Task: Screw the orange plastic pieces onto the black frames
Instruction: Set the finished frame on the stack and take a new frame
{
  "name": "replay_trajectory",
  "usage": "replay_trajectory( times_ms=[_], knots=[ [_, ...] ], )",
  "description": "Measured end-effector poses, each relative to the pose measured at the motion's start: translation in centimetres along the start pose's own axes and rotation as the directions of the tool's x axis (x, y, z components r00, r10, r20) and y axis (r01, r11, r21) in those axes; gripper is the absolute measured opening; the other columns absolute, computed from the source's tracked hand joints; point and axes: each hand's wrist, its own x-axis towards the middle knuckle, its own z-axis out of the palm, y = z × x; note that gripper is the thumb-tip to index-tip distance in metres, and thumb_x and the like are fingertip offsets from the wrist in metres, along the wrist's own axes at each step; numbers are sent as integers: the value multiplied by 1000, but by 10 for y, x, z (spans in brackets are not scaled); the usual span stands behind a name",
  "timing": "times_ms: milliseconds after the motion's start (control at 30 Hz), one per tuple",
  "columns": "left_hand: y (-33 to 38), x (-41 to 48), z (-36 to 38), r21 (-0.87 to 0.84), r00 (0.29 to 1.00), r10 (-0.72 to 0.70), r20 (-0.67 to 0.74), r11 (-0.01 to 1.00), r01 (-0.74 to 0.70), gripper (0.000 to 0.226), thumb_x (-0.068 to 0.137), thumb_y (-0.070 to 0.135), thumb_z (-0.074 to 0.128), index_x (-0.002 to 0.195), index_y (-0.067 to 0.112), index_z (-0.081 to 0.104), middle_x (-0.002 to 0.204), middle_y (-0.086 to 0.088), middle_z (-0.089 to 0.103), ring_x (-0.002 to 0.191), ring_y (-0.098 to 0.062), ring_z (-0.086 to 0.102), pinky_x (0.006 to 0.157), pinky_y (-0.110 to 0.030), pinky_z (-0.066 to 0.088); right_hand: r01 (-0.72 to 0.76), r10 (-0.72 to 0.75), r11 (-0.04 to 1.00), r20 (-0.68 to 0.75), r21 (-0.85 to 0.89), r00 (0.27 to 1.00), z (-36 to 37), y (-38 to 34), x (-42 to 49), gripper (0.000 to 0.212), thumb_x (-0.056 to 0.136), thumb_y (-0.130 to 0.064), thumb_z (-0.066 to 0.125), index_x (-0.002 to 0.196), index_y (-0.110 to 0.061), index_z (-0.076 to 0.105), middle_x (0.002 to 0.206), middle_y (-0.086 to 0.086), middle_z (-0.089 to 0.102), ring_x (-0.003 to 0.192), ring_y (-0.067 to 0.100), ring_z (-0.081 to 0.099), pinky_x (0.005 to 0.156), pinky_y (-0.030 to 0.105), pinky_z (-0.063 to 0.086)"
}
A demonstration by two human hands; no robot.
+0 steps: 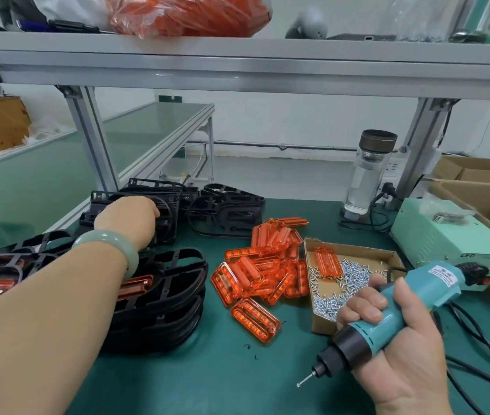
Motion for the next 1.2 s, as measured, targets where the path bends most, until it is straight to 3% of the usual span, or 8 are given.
replay_trajectory(
  times_ms=[100,233,400,467,533,633,900,1200],
  knots=[
    [-1,6,5,173,999,51,6,984,-51,53,78,-9,44,114,23,66,114,-7,60,99,-28,58,77,-38,51,-4,4,1000,-25,-15,1000,2,1,1,58,36,-24,96,82,-15,61,61,-7,41,43,5,42,44,21,45],
    [-3,12,13,272,998,64,-2,960,-61,42,85,2,48,119,23,62,115,-6,49,112,-30,46,87,-41,48,14,-18,999,-81,-48,997,2,2,1,17,76,-31,61,83,-17,57,61,-8,38,42,4,40,43,19,43],
    [-6,11,14,342,986,133,-98,935,-92,34,92,13,46,117,29,62,112,-3,49,111,-26,44,88,-36,43,2,-4,999,-60,-33,998,2,2,2,28,65,-28,74,83,-17,57,59,-7,40,41,5,41,43,21,44],
    [-9,11,13,338,974,166,-153,935,-106,37,92,13,44,118,33,61,115,-1,54,110,-26,45,89,-36,41,-10,9,1000,-42,-29,999,3,3,2,47,50,-23,90,84,-16,59,59,-6,42,42,6,42,43,22,45],
    [-12,12,10,254,976,125,-180,964,-77,39,92,13,44,120,35,60,116,-2,59,111,-27,46,89,-37,40,-14,13,999,-48,-30,999,3,3,1,46,50,-22,90,84,-16,59,60,-6,42,43,6,42,44,22,45],
    [-15,8,4,89,973,18,-228,996,2,40,90,11,47,119,34,61,107,-10,65,106,-31,50,84,-39,41,2,-5,999,-65,-48,998,3,4,1,15,76,-28,61,85,-16,56,60,-7,41,42,6,41,43,20,44],
    [-16,6,-9,-105,935,-42,-353,994,5,31,92,19,47,117,28,64,105,-15,67,106,-36,51,85,-41,38,13,-18,998,-89,-57,996,1,5,1,14,80,-30,58,84,-16,56,58,-6,43,41,6,42,43,21,44],
    [-27,5,-20,-567,834,-298,-464,823,-21,26,90,22,50,105,21,70,99,-13,70,90,-37,62,81,-43,51,7,-12,998,-86,-59,996,0,6,1,19,81,-35,59,85,-16,56,59,-6,43,42,6,42,44,21,45]
  ],
)
